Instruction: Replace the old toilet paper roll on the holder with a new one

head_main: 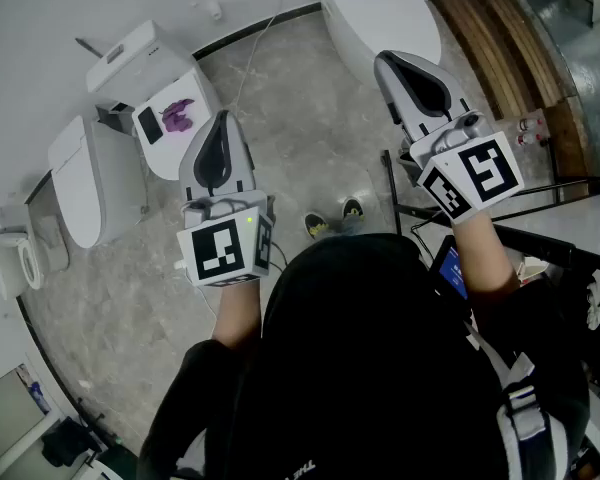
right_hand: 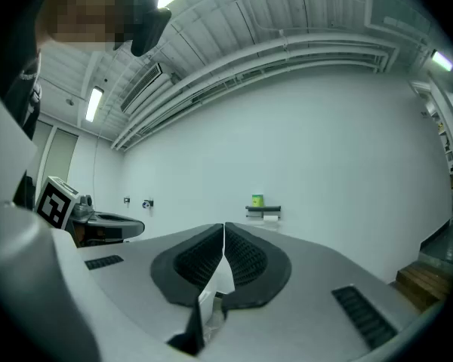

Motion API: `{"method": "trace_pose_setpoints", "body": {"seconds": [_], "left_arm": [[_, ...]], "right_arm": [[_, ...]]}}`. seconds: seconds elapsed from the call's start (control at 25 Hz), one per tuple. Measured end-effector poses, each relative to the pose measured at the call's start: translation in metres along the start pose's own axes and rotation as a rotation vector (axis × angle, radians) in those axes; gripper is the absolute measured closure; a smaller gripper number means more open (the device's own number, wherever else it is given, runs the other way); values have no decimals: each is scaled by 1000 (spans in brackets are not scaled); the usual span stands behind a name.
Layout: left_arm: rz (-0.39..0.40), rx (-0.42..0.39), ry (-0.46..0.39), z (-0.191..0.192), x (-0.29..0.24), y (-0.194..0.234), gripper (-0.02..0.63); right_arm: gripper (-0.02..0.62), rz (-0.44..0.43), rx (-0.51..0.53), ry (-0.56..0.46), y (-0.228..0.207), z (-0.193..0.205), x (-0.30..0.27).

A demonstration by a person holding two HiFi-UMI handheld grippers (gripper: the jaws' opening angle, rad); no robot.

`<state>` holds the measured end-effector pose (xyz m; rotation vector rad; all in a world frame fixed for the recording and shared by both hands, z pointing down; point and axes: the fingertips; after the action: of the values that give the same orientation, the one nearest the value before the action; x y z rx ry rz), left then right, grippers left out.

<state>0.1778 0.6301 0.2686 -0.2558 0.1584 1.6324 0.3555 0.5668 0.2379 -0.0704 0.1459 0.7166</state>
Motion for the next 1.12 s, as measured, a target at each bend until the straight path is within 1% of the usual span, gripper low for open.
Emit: {"method": "trace_pose_setpoints", "body": {"seconds": [0.12,0.28,0.48,0.6,0.72,0.84,1.12], "left_arm": [[-3,-1,5,-2,1,3,584],[15,-13,-3,-2,2,5,584],[15,-4,1,3,9,12,584],[15,-2,-6,5,13,21,584],[14,5,-14,8,21,25,584],[8,10,-10,12,28,29,584],[-14,17,8,20,27,57,584]], "right_arm": [[575,4,24,4,6,-1,-1],[575,1,43,13,12,0,-4],[575,-33,-23,-55,19,-9,0],[575,-17,-2,-46,24,-10,-3],[575,-16,-9,-51,32,-9,2],[575,3,8,-32,37,-4,3],[575,-34,14,-10,52,0,-27]]}}
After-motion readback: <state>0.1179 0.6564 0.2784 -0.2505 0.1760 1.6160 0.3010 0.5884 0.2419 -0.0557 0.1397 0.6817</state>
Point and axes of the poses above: the fingertips, and each gripper's own axes: x backward along the fingers, y to its left, z out of its underside, and after that the axes turned 11 degrees about y, right-handed
